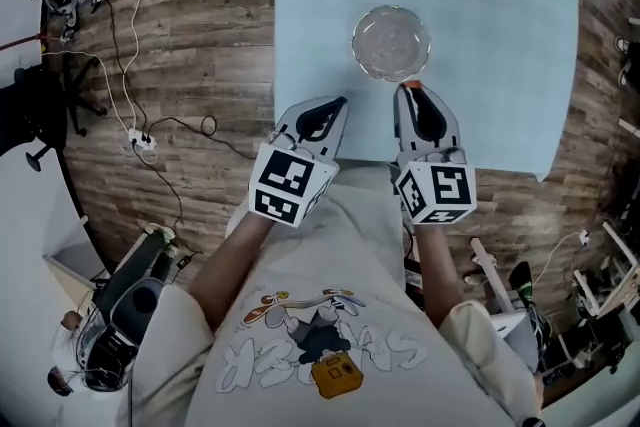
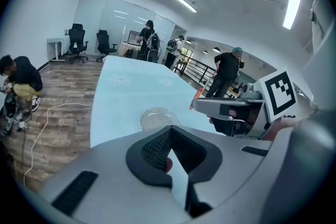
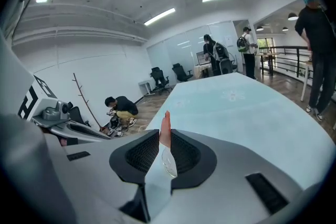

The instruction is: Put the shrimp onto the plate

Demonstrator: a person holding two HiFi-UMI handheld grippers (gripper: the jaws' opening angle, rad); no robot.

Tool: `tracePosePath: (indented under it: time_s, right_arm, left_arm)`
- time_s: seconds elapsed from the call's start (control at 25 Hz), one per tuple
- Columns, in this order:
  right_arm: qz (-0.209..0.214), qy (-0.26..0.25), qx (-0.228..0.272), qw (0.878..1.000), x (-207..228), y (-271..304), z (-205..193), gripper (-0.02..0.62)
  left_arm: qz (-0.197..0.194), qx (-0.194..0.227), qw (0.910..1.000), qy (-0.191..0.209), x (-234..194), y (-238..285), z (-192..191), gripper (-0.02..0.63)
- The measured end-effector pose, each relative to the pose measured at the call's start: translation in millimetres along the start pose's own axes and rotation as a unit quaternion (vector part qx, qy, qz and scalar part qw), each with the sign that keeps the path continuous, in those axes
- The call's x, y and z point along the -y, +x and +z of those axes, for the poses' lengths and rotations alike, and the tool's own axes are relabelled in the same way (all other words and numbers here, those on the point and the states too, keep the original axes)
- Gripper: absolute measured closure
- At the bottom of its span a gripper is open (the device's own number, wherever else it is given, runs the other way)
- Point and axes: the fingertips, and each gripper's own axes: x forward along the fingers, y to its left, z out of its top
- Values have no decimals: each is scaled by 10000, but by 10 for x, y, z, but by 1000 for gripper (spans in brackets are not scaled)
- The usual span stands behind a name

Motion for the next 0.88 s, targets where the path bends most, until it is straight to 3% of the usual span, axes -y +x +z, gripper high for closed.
tracePosePath:
  time_s: [0.56, 0.72, 0.88]
  right_arm:
    - [234, -318, -947, 9947, 448, 721, -556, 512]
    - [319, -297, -1134, 9926, 497, 847, -693, 512]
    - [337, -360, -1278, 9906, 540, 1004, -814, 512]
  left_arm:
    - [283, -422, 9977, -446, -153, 547, -239, 598]
    - [385, -404, 9979, -329, -209, 681, -239, 598]
    - [502, -381, 9968, -490, -307, 807, -275, 598]
